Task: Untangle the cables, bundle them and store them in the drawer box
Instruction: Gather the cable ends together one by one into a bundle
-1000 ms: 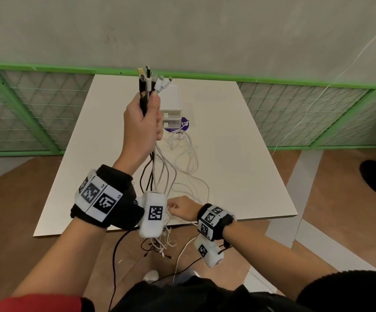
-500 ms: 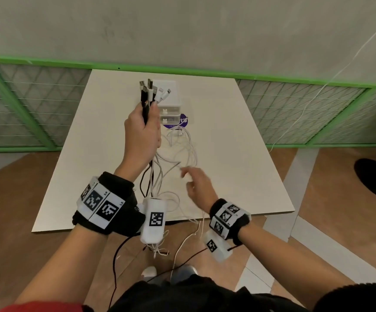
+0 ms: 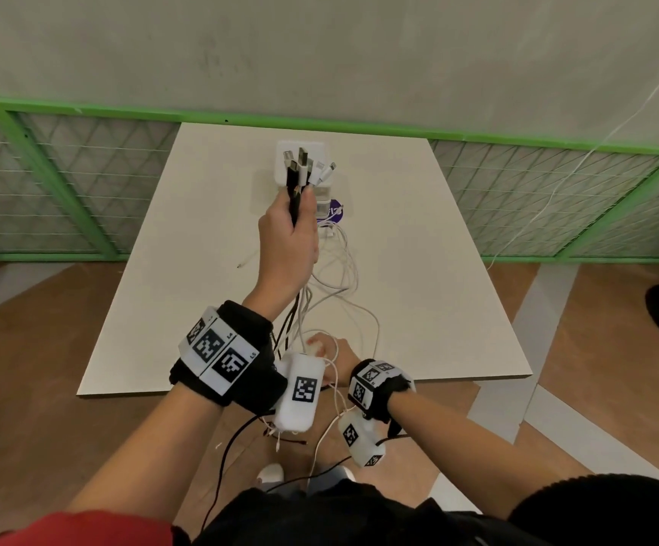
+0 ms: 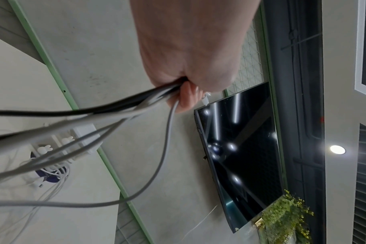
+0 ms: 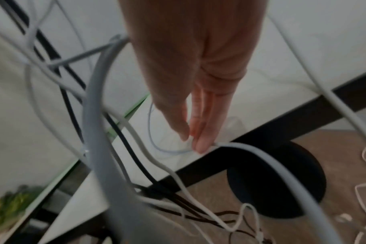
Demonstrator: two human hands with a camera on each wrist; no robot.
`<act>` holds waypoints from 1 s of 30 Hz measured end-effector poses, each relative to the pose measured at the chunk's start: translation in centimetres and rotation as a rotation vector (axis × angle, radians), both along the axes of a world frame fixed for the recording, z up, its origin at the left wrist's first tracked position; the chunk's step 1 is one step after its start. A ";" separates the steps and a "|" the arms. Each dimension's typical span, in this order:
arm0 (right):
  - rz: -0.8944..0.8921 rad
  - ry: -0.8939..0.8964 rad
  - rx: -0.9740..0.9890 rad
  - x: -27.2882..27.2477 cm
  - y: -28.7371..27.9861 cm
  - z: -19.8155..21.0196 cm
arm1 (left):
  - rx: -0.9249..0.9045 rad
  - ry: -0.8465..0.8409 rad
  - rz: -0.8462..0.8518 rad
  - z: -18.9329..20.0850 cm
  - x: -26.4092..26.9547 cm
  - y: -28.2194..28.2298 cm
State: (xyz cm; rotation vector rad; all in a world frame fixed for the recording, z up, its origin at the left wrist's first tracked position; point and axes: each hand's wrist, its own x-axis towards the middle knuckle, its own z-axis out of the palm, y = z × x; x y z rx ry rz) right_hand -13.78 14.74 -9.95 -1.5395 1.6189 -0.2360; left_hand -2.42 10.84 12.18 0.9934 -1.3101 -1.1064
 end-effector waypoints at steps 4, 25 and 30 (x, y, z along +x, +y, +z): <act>-0.223 -0.203 -0.247 0.2 0.0 1.7 | 0.006 -0.002 -0.002 -0.4 -0.3 -0.1; 0.394 0.399 -0.001 -1.2 -1.2 4.7 | -0.018 -0.441 0.122 -0.5 4.0 -1.3; -0.093 0.052 -0.345 -2.2 -1.5 6.7 | 0.128 -0.468 -0.088 -3.0 1.3 1.6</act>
